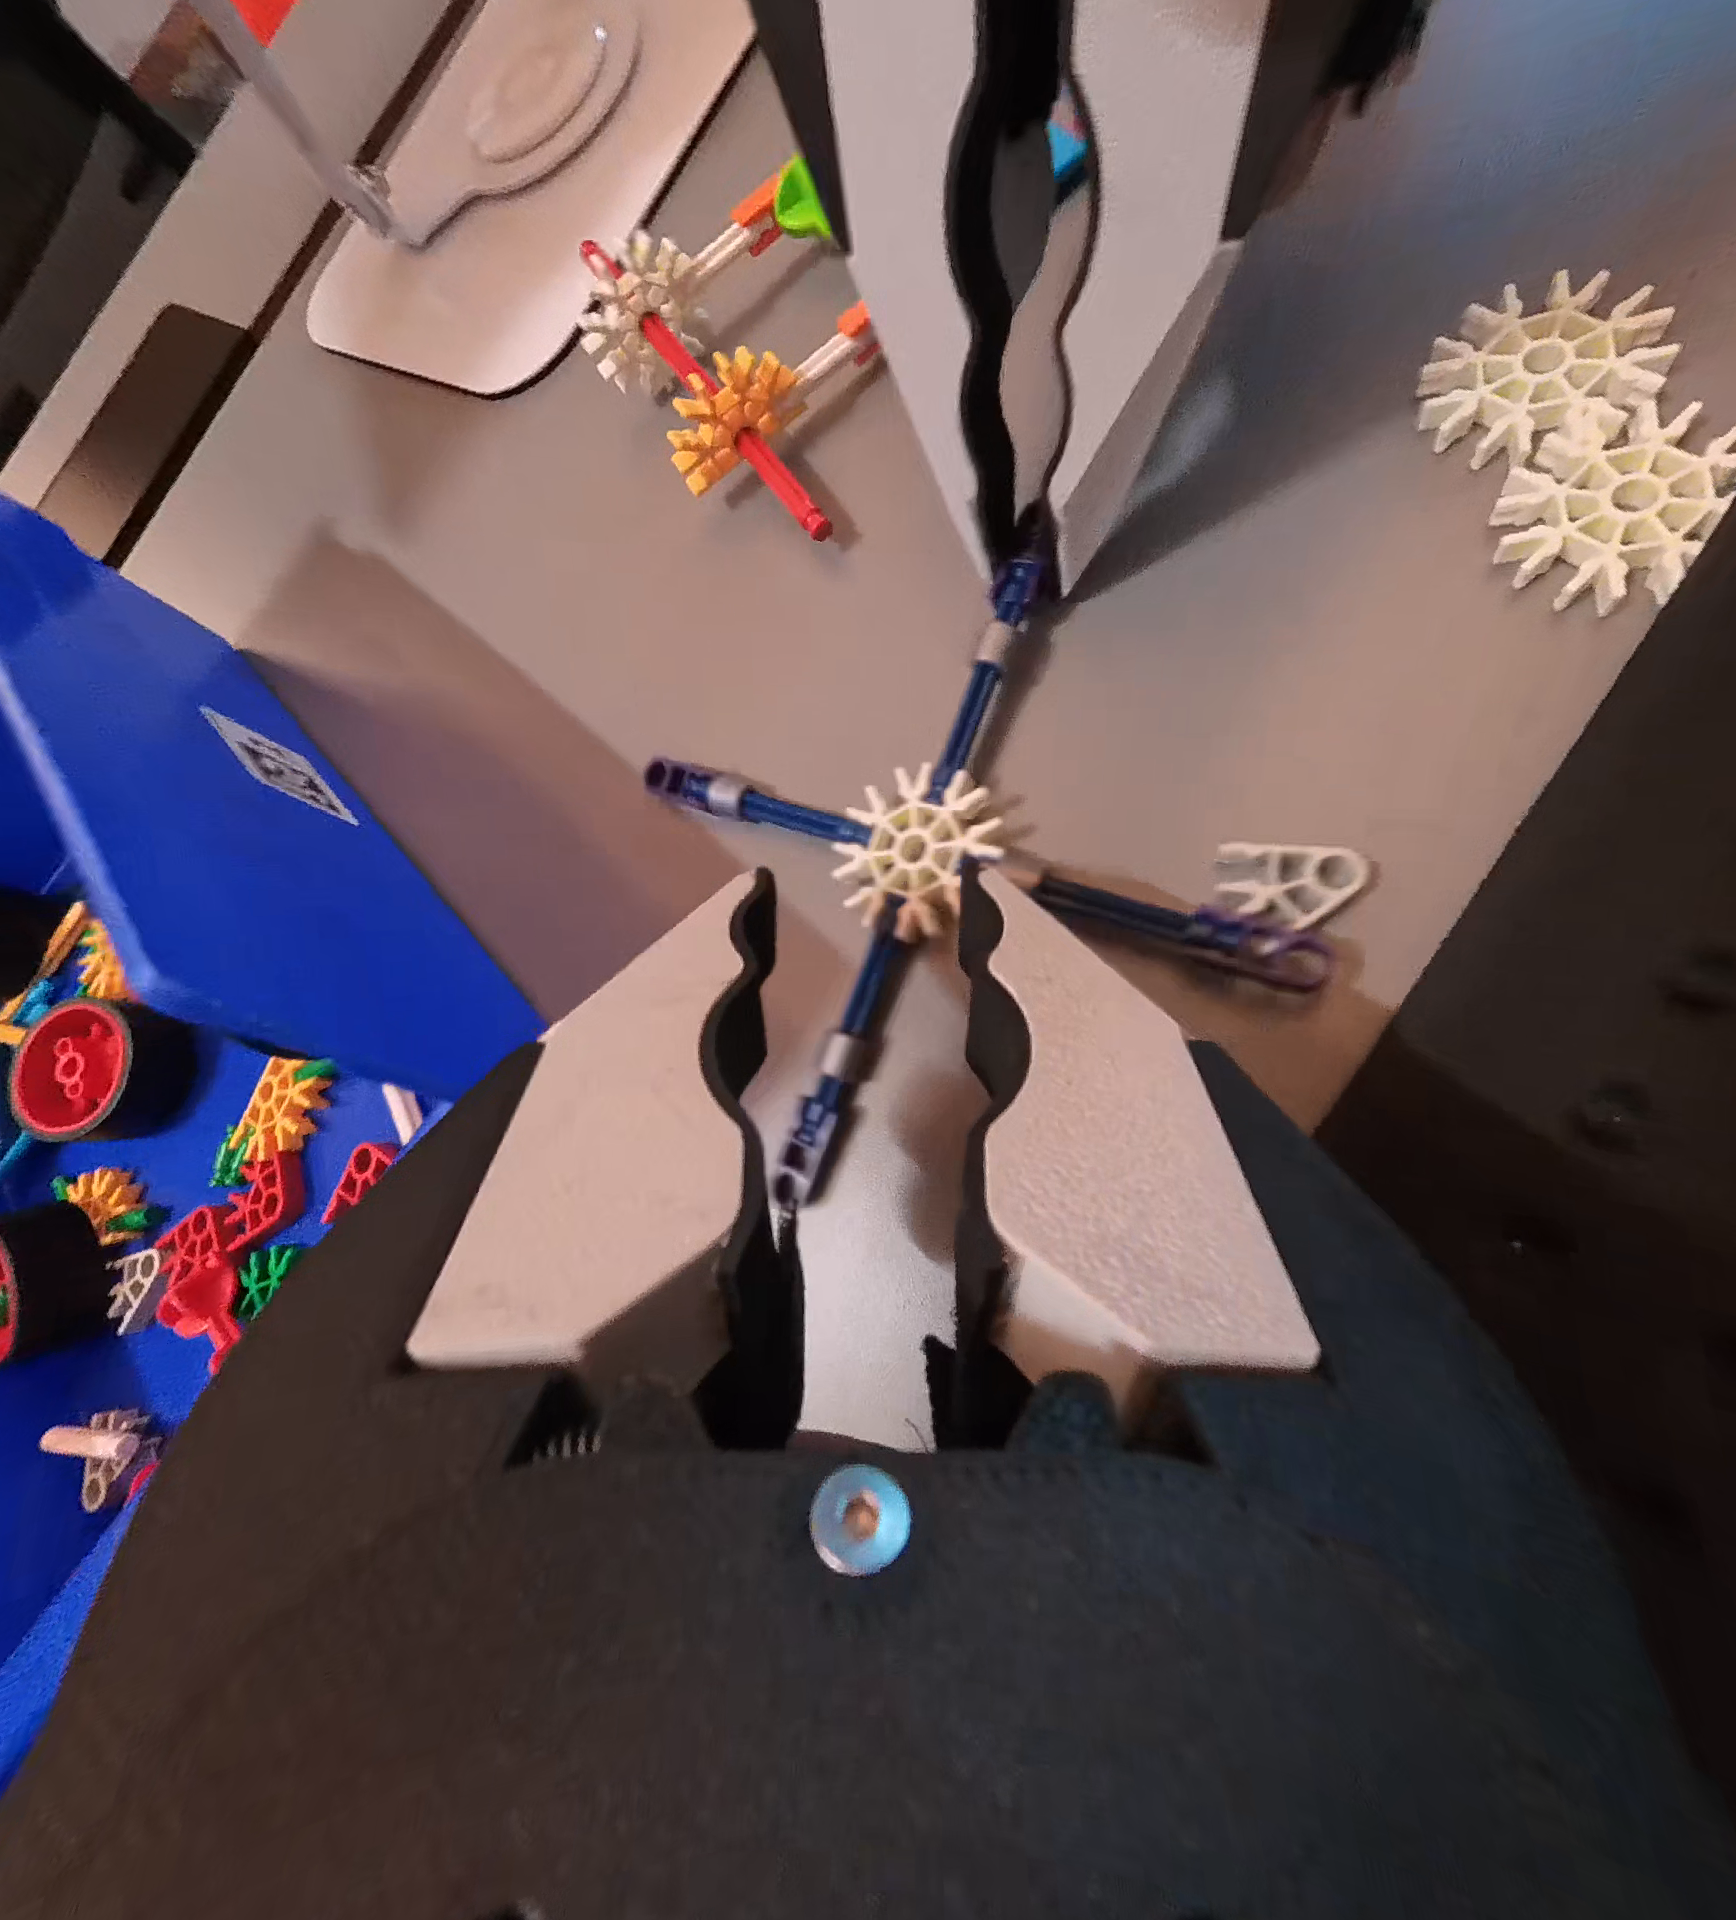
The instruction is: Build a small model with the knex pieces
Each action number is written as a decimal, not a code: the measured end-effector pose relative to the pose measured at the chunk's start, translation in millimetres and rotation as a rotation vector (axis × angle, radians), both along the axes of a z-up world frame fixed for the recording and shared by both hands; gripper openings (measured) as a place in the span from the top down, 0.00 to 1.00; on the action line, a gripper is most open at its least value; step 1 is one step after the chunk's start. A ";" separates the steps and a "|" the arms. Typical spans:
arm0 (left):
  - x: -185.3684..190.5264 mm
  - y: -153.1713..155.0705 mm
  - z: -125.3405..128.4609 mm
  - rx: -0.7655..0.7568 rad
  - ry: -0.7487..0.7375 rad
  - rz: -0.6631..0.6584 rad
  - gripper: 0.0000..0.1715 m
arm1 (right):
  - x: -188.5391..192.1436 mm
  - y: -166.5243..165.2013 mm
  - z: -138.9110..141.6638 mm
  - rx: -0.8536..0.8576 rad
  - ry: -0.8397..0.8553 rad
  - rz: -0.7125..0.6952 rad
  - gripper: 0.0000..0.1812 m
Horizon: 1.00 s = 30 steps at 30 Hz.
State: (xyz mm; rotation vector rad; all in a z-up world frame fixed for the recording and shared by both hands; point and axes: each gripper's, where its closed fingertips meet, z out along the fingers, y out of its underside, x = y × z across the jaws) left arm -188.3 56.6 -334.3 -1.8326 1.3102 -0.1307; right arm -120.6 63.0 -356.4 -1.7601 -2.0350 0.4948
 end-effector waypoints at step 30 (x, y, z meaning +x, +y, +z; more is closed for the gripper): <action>65.5 97.7 91.6 0.431 0.039 0.091 0.82 | 94.3 87.7 133.5 0.596 0.199 -0.096 0.96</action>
